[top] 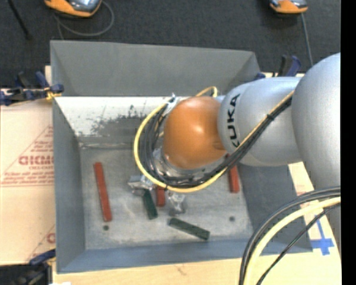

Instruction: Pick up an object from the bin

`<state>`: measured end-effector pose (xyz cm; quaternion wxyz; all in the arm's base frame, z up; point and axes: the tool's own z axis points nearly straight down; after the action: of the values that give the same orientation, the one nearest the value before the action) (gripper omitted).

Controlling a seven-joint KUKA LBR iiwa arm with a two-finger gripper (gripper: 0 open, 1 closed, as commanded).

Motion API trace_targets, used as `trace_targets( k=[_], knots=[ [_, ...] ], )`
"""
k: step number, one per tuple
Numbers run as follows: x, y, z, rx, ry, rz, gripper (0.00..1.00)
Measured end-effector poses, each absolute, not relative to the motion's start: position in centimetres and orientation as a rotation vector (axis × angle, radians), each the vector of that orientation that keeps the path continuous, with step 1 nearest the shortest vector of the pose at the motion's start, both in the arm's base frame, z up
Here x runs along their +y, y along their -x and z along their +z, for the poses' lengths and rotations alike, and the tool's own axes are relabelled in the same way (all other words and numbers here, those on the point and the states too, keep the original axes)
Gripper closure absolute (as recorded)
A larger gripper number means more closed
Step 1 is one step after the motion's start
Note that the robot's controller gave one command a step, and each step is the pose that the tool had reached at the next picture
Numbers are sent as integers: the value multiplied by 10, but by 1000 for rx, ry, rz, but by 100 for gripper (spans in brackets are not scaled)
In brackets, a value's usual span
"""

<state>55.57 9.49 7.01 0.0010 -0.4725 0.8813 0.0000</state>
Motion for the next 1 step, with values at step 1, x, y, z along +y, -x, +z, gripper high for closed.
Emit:
trace_targets(
  k=[1],
  knots=[
    [95, -558, 74, 2765, 1472, -2, 100]
  ],
)
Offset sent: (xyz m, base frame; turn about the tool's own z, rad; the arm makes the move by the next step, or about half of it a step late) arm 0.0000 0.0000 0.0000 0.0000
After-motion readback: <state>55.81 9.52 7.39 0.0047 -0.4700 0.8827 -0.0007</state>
